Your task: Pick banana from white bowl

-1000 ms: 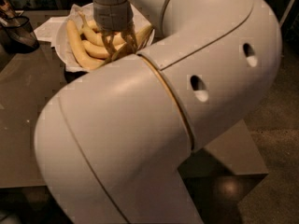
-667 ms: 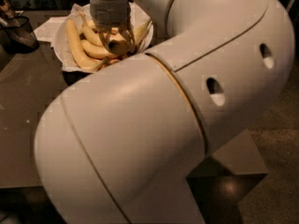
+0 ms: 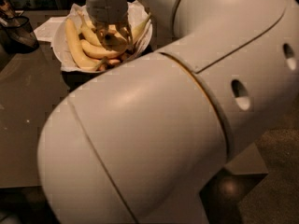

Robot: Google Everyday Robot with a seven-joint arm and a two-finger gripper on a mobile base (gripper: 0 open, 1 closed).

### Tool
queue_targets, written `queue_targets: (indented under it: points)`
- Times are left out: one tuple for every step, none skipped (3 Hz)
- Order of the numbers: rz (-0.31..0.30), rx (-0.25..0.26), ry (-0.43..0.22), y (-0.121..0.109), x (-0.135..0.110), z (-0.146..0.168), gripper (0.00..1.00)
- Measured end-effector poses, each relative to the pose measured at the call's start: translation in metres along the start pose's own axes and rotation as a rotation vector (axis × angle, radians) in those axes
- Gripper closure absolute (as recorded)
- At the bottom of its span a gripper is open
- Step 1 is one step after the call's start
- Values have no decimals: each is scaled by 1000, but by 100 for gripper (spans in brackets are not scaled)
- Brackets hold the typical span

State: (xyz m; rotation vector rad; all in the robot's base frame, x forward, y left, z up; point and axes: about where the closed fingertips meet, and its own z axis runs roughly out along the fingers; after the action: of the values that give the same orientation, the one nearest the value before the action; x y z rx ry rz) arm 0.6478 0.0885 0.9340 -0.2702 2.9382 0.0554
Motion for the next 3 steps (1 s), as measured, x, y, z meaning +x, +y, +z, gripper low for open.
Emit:
queue_targets:
  points:
    - [-28,-4,-49,3,0,-5,100]
    - [-55,-13,-124,5,2,-13,100]
    - [-92,-10,-182,8,2,-30,100]
